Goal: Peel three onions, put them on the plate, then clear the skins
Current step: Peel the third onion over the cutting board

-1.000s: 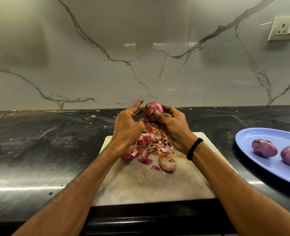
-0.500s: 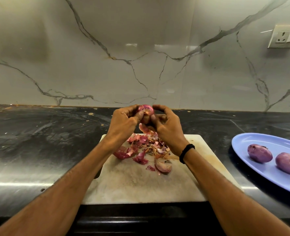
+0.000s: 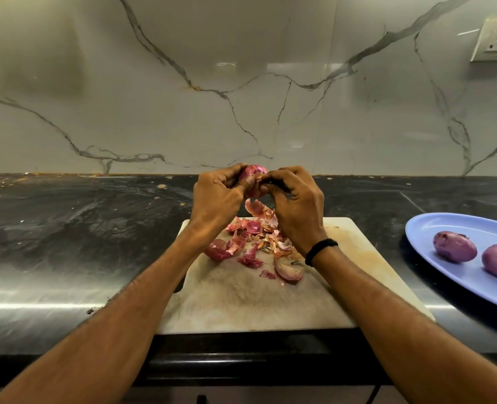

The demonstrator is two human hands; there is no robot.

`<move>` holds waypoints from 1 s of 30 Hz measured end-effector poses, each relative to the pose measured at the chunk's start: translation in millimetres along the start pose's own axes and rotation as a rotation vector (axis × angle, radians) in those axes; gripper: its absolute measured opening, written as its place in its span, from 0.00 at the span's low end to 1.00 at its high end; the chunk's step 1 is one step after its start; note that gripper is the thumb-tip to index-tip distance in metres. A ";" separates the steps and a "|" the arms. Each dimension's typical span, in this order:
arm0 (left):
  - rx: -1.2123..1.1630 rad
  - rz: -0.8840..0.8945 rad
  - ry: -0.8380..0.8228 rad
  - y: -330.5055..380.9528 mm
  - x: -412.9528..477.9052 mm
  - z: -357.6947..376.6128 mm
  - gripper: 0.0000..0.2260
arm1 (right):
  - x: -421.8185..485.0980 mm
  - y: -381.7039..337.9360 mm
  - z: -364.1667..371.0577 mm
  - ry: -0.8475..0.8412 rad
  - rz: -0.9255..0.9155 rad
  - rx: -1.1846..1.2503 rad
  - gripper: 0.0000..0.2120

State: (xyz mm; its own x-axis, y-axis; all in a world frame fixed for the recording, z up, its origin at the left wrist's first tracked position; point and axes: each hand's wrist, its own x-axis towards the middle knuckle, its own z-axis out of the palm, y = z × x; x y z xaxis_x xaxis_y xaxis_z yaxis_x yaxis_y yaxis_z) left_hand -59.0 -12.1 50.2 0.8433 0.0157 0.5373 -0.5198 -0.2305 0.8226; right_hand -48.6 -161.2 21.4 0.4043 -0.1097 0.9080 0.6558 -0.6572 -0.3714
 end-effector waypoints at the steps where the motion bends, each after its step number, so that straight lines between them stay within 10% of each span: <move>1: 0.002 0.009 0.002 0.1 0.4 -0.2 0.19 | 0.3 -0.2 -0.3 0.010 -0.010 0.007 0.07; 17: -0.056 -0.020 0.037 -4.3 2.3 -3.1 0.20 | -1.2 -8.1 -3.3 0.032 -0.181 -0.064 0.14; 30: -0.301 -0.217 0.028 -0.8 1.6 1.4 0.13 | 2.3 -21.1 -1.7 -0.036 0.028 0.024 0.20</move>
State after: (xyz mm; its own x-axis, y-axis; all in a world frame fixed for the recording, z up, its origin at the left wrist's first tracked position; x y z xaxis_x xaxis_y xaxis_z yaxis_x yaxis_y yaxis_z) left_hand -57.1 -13.3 50.1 0.9362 0.0603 0.3461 -0.3501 0.0779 0.9335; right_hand -62.6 -148.8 31.6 0.4453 -0.1002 0.8898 0.6587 -0.6365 -0.4013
